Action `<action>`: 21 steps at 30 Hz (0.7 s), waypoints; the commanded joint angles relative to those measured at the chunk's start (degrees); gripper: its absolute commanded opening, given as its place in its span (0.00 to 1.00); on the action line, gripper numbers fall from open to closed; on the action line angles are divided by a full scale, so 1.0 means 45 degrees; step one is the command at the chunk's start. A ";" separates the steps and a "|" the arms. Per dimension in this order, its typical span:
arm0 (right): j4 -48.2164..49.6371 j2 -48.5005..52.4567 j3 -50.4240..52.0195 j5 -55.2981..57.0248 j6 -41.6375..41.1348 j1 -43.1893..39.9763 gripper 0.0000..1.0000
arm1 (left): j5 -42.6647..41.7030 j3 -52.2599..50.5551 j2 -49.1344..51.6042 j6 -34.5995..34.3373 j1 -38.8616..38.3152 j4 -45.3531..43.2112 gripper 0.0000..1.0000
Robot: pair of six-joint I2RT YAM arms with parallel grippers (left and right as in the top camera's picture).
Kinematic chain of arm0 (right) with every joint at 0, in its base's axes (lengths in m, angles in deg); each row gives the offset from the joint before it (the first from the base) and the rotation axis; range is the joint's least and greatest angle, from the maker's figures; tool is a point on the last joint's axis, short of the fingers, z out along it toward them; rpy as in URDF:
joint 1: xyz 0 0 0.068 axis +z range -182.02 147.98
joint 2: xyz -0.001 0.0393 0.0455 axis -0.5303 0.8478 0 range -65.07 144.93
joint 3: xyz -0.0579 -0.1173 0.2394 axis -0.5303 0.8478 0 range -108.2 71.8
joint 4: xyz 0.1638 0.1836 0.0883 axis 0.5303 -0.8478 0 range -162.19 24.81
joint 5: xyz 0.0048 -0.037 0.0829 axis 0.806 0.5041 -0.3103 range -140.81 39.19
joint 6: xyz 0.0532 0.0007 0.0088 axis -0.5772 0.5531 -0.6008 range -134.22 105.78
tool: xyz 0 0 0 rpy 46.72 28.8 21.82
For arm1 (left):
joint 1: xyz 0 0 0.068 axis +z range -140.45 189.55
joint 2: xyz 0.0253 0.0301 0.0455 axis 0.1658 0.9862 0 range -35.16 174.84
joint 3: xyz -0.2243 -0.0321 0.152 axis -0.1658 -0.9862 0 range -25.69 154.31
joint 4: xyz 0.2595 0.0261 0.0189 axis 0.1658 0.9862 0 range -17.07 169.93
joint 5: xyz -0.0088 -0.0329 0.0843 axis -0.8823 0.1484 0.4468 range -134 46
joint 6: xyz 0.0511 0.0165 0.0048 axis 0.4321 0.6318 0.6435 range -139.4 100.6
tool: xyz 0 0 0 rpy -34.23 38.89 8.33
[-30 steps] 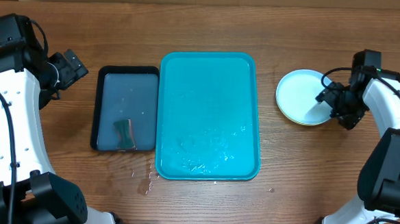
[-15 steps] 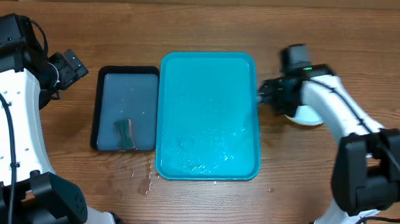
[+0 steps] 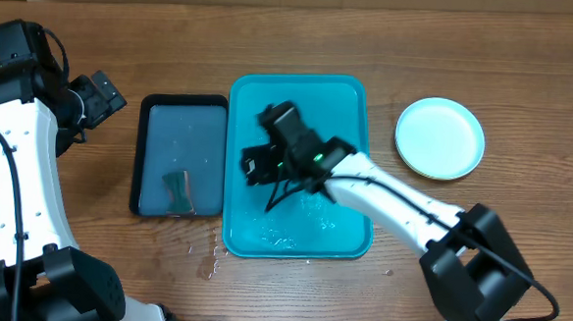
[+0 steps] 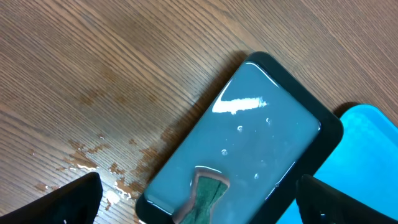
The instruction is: Clean dirty plates on tray and stack at the side
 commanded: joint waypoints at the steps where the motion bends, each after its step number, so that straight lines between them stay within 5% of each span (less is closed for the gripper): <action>1: 0.0559 -0.0423 0.0044 0.1073 0.0491 0.0597 0.80 | 0.0083 0.0228 -0.0160 -0.0126 -0.0005 -0.0019 1.00; 6: 0.1637 -0.0165 0.0039 0.1404 0.1549 0.1175 0.45 | 0.0083 0.0228 -0.0160 -0.0131 -0.0005 -0.0024 1.00; 21: 0.0102 0.0704 -0.3376 0.1375 0.1477 0.0403 0.49 | 0.0083 0.0228 -0.0160 -0.0126 -0.0005 -0.0024 1.00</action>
